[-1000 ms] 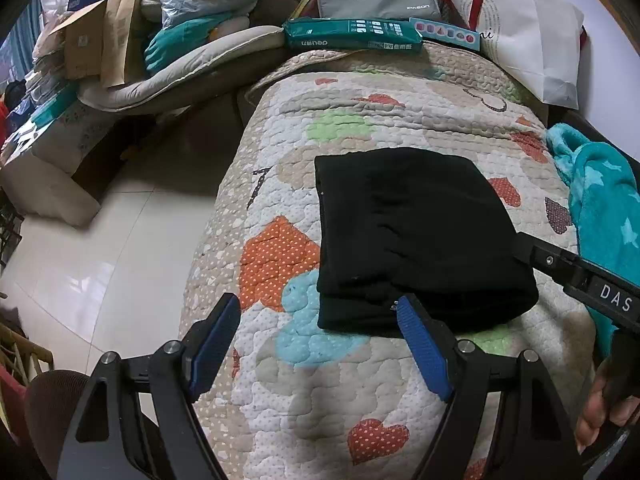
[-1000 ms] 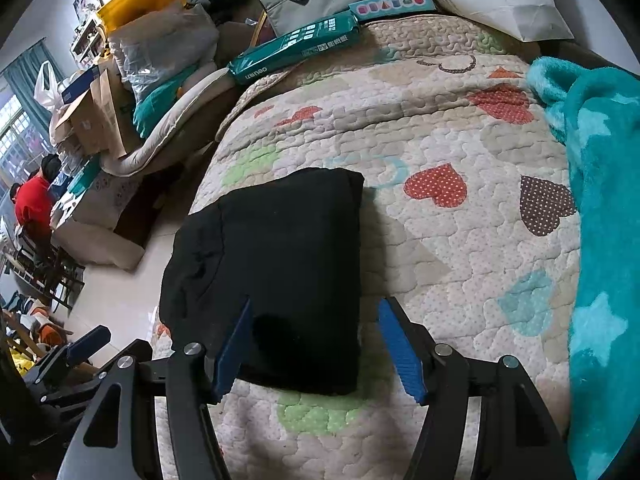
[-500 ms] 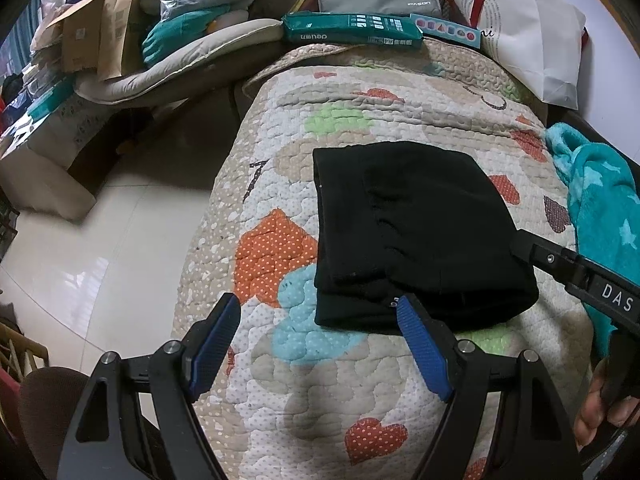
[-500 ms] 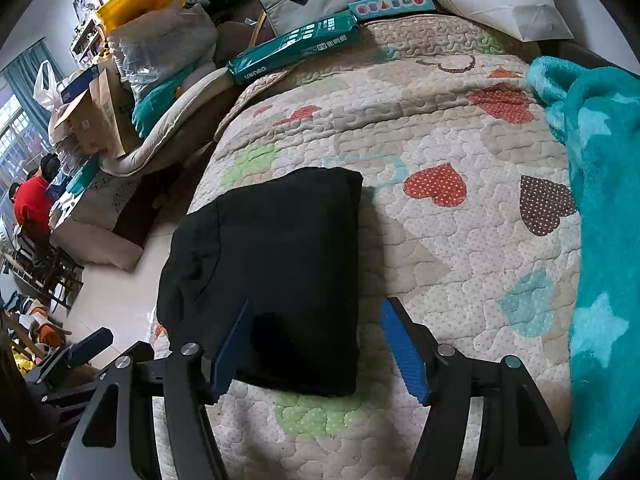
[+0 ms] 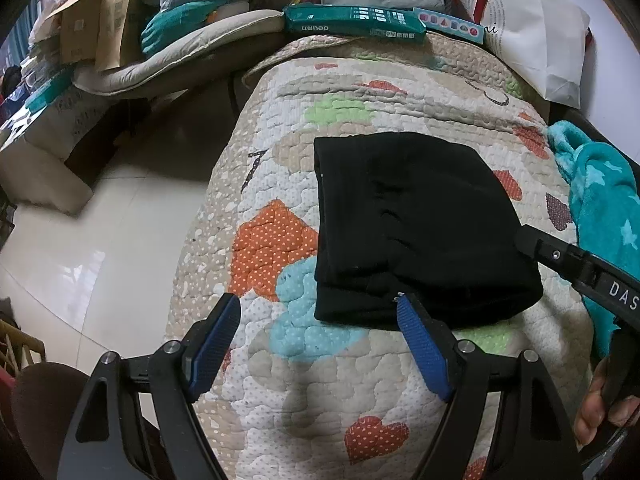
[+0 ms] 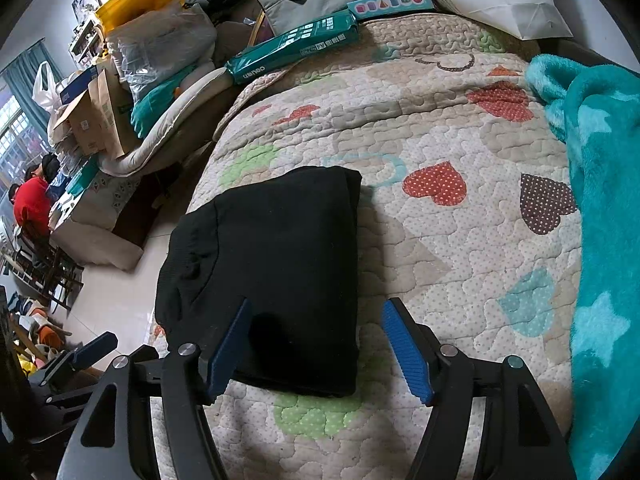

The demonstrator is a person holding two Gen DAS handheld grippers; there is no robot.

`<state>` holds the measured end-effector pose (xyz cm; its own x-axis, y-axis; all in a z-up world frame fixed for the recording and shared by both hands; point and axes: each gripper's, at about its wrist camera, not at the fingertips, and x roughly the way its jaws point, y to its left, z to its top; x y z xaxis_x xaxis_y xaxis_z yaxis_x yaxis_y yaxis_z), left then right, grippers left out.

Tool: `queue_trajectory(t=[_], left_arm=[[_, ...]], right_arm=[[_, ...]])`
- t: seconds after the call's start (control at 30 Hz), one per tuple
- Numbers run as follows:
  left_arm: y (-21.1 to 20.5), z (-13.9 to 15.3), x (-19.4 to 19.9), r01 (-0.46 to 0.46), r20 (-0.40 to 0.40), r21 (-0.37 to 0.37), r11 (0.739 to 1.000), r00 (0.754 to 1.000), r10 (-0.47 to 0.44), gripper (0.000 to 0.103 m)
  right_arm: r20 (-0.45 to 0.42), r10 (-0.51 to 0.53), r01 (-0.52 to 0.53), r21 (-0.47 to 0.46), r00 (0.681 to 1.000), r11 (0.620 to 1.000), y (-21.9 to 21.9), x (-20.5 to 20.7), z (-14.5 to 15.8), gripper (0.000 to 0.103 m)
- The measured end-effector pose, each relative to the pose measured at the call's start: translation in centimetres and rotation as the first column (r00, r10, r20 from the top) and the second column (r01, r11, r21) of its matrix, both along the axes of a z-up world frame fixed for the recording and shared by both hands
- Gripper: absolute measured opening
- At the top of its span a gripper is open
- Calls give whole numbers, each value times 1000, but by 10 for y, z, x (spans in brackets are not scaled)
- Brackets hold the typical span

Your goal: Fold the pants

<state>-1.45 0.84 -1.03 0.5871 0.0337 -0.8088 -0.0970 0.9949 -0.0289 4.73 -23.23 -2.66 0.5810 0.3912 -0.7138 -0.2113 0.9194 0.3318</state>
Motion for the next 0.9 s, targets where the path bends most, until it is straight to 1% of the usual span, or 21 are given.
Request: queue_trajectory(t=[0.23,0.57,0.67,0.73,0.8,0.9], left_arm=[[2,-2,1,-6,-2,-9,1000,1000,6,80],[10,-4,3,-19,-12,-39,999,1000,18,80],[16,-1,4,-23,-6,-54,998,1000,23,80],[24,3,5,-35,6,-87,996,999,36,80],[35,8,8,-49,18,-145,988,998,52,80],[55,16,18,-62,38,-247,967,997,73,80]], right_arm=[[2,-1,1,-3,1000,1000,1,0,0,74],[13,0,1,-14,1000,1000,0,1,-3,75],[23,-1,1,-15,1000,1000,1,0,1,75],[46,-5,6,-9,999,1000,-1,-2,6,75],[71,-13,13,-1,997,1000,-5,-2,12,75],[85,-26,24,34,996,999,-14,3,20,80]])
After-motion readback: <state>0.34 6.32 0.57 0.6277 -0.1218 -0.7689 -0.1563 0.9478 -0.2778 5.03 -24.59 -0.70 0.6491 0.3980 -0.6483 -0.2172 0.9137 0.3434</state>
